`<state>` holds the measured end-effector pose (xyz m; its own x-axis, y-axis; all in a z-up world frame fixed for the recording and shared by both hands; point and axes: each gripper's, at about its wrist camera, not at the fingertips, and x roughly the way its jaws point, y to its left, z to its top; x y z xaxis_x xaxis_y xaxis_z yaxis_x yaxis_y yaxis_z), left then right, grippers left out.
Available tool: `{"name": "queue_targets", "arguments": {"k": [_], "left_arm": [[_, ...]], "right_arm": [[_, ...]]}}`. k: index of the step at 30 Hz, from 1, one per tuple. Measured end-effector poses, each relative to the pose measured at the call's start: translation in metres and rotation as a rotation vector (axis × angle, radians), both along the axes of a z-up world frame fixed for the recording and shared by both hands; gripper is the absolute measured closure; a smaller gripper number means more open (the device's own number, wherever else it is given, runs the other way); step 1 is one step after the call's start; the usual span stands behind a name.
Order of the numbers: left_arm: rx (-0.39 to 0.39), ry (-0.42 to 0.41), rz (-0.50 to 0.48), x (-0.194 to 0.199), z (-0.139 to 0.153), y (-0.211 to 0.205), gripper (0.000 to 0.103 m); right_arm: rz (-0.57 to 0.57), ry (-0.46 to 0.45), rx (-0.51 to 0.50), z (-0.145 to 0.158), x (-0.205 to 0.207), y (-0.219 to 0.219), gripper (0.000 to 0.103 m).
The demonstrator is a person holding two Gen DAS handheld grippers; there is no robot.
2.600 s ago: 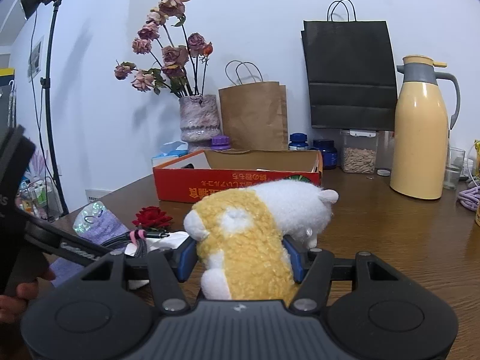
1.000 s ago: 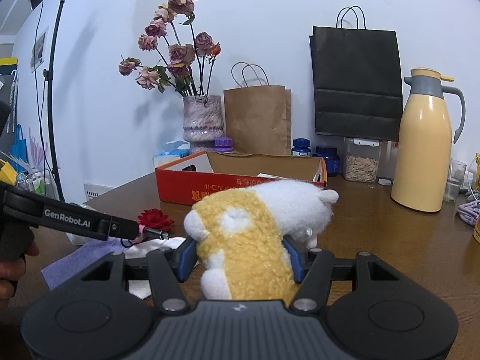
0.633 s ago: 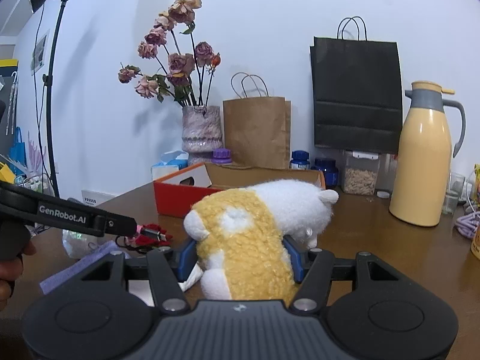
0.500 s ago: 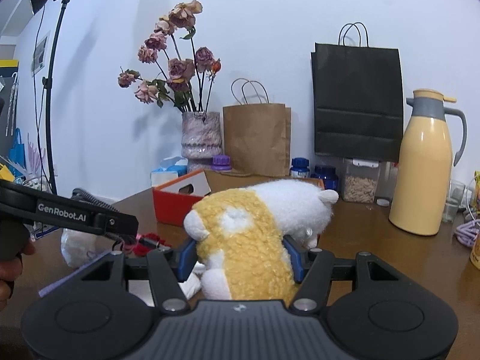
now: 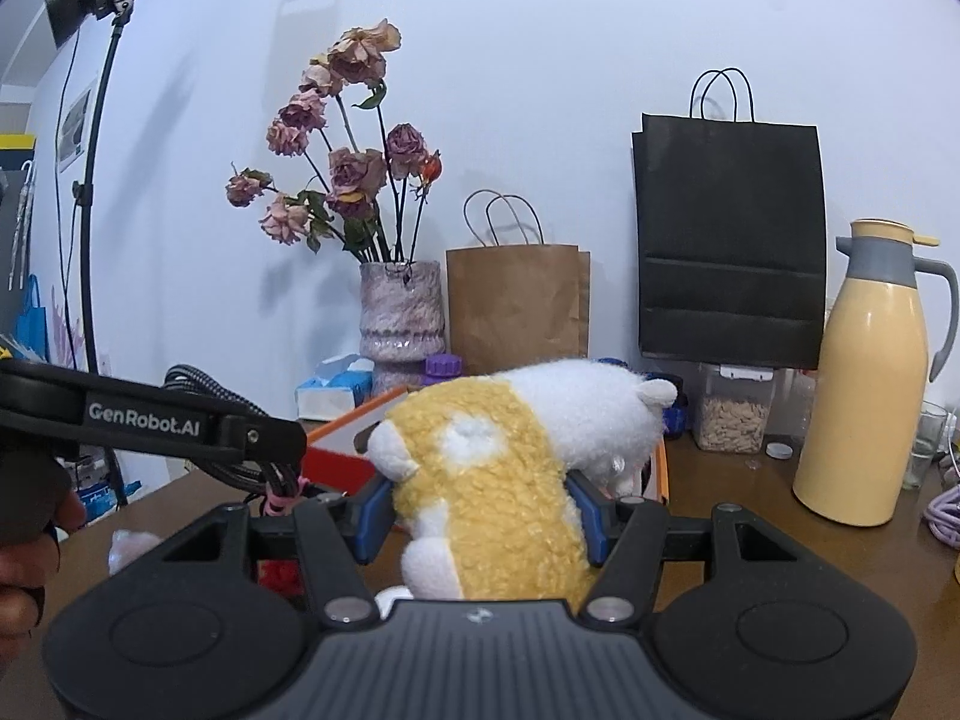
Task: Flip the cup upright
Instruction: 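Carry the cable and plush toy over the cardboard box and lower them in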
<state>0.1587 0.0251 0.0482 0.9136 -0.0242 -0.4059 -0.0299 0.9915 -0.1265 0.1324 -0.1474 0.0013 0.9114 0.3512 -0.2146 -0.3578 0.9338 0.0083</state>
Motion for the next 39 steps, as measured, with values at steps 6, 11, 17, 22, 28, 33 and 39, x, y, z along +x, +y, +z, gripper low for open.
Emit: {"name": "queue_targets", "arguments": {"k": [6, 11, 17, 22, 28, 33, 39], "left_arm": [[-0.001, -0.013, 0.018, 0.019, 0.007, 0.004, 0.015], [-0.001, -0.013, 0.026, 0.040, 0.012, 0.006, 0.015], [0.004, -0.012, 0.029, 0.066, 0.015, 0.007, 0.015], [0.005, -0.018, 0.037, 0.091, 0.019, 0.005, 0.015], [-0.012, -0.027, 0.048, 0.119, 0.022, 0.006, 0.015], [-0.008, -0.029, 0.062, 0.146, 0.022, 0.005, 0.015], [-0.007, -0.013, 0.077, 0.176, 0.015, 0.006, 0.015]], "right_arm": [[-0.007, 0.007, 0.013, 0.011, 0.025, 0.005, 0.045], [-0.013, 0.013, 0.019, 0.016, 0.045, 0.008, 0.045], [-0.022, 0.020, 0.008, 0.019, 0.071, 0.014, 0.045], [-0.021, 0.018, 0.002, 0.024, 0.095, 0.019, 0.045], [-0.023, 0.010, -0.014, 0.030, 0.127, 0.023, 0.045], [-0.025, 0.017, -0.029, 0.030, 0.153, 0.027, 0.045], [-0.028, 0.049, -0.041, 0.024, 0.185, 0.031, 0.045]]}}
